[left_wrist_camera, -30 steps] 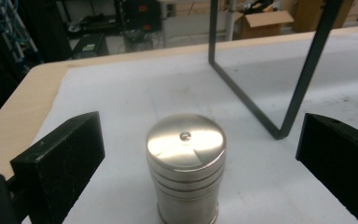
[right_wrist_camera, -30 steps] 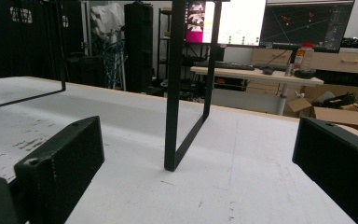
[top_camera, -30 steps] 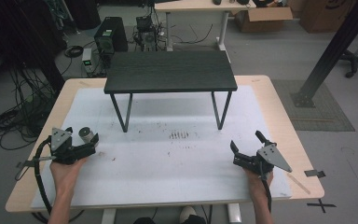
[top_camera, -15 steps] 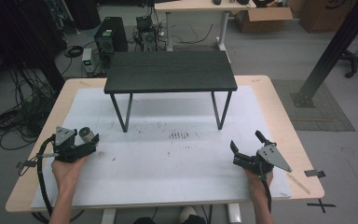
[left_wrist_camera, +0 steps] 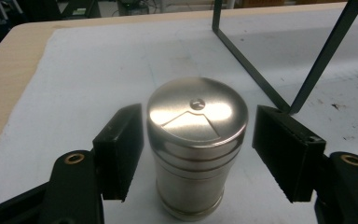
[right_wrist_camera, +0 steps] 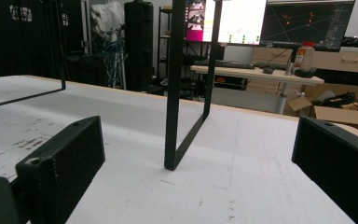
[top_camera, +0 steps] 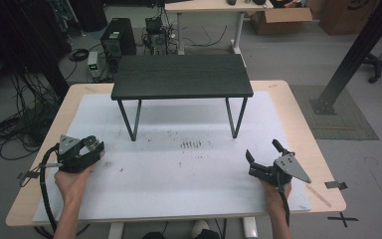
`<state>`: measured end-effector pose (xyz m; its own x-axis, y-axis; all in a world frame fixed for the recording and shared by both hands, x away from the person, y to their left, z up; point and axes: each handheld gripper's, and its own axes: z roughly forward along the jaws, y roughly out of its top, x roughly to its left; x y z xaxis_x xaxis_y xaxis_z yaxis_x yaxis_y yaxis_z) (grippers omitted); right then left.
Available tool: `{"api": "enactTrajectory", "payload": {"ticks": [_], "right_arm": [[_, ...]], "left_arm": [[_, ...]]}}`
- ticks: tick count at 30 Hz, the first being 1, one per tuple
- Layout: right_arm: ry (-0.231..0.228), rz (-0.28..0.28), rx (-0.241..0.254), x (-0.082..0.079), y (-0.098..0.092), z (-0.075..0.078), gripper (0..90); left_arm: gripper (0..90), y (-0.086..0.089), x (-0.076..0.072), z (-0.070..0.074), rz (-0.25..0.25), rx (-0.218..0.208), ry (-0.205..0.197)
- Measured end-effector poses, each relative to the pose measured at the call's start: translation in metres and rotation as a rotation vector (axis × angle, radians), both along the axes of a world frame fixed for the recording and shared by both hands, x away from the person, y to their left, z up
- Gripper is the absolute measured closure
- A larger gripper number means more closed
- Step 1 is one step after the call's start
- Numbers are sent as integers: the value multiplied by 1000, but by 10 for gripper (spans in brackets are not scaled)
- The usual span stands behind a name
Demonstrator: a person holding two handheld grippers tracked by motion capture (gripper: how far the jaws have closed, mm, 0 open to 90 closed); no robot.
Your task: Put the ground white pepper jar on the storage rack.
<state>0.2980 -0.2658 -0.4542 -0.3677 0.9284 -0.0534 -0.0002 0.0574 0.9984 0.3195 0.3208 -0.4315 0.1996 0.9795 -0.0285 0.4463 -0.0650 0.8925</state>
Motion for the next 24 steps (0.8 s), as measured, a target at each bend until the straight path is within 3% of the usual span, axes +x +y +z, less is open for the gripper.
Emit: {"api": "enactTrajectory", "payload": {"ticks": [15, 24], "right_arm": [[-1, 0, -1, 0, 0, 0, 21], [-3, -1, 0, 0, 0, 0, 21]], "left_arm": [[485, 1, 0, 0, 11, -6, 0], [490, 2, -1, -1, 22, -23, -5]]}}
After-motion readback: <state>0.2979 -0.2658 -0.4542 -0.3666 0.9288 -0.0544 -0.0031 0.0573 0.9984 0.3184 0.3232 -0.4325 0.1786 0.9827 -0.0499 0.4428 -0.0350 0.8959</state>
